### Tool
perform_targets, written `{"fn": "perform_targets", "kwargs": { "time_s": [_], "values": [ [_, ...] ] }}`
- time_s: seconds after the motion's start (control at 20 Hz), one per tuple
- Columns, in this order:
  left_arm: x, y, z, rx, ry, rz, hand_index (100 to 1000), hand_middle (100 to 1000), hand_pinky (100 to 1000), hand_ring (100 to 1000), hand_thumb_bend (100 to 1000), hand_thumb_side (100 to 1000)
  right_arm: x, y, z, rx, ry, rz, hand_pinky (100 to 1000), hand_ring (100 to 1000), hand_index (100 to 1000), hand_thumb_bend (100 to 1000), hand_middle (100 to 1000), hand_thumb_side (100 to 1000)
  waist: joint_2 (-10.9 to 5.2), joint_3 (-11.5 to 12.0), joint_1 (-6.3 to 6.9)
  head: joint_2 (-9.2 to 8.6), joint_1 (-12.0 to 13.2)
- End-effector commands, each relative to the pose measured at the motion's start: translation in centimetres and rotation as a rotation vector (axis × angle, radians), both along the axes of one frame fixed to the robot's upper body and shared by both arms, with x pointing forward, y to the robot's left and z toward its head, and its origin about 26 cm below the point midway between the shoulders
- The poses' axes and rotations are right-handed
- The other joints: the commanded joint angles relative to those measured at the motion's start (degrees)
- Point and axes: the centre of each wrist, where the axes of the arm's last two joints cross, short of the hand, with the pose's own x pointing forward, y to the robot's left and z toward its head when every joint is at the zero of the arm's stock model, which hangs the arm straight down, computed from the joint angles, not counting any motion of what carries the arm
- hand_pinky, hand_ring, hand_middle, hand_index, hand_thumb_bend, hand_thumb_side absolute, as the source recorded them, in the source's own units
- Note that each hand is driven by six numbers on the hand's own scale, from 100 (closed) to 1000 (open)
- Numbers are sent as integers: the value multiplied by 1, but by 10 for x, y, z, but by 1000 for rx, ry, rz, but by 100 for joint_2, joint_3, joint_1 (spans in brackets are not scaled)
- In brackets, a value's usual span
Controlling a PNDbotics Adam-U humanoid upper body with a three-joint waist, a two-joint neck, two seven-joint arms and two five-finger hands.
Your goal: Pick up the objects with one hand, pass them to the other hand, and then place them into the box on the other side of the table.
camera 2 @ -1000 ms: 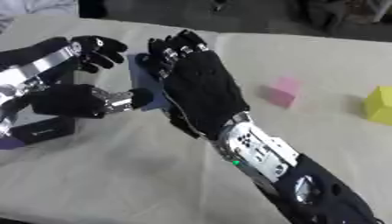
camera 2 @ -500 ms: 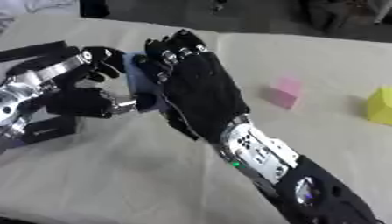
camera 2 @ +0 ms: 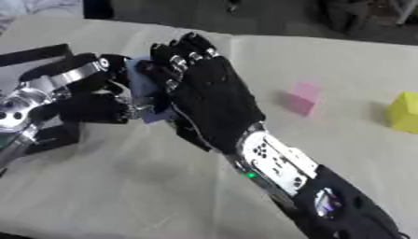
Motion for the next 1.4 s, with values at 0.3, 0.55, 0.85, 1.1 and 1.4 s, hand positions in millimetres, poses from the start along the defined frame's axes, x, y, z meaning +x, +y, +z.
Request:
{"fn": "perform_targets", "kwargs": {
  "time_s": [0.3, 0.55, 0.85, 1.1, 1.4],
  "values": [
    [11, 3, 2, -86, 51, 55, 633, 525, 714, 622, 100, 602, -3, -2, 6, -5, -14, 27, 653, 507, 469, 228, 395, 100, -90, -15, 2, -89, 1],
    [14, 3, -3, -115, 82, 69, 493, 429, 650, 534, 100, 512, -3, -3, 6, -6, -11, 24, 690, 567, 526, 238, 461, 100, -106, -35, 6, -84, -1],
    [18, 6, -4, -138, 67, 115, 418, 374, 632, 494, 100, 443, -3, -5, 5, -44, 7, 7, 745, 704, 656, 399, 601, 100, -119, -53, 23, -94, -12],
    [20, 11, -4, -146, 46, 143, 401, 358, 626, 486, 100, 415, -2, -7, 4, -92, 31, -21, 766, 749, 705, 541, 668, 100, -118, -44, 37, -81, -16],
    [25, 14, -9, -150, 35, 167, 399, 352, 619, 477, 100, 369, -2, -8, 4, -116, 44, -37, 778, 794, 795, 476, 760, 175, -115, -42, 23, -86, 2]
  ]
}}
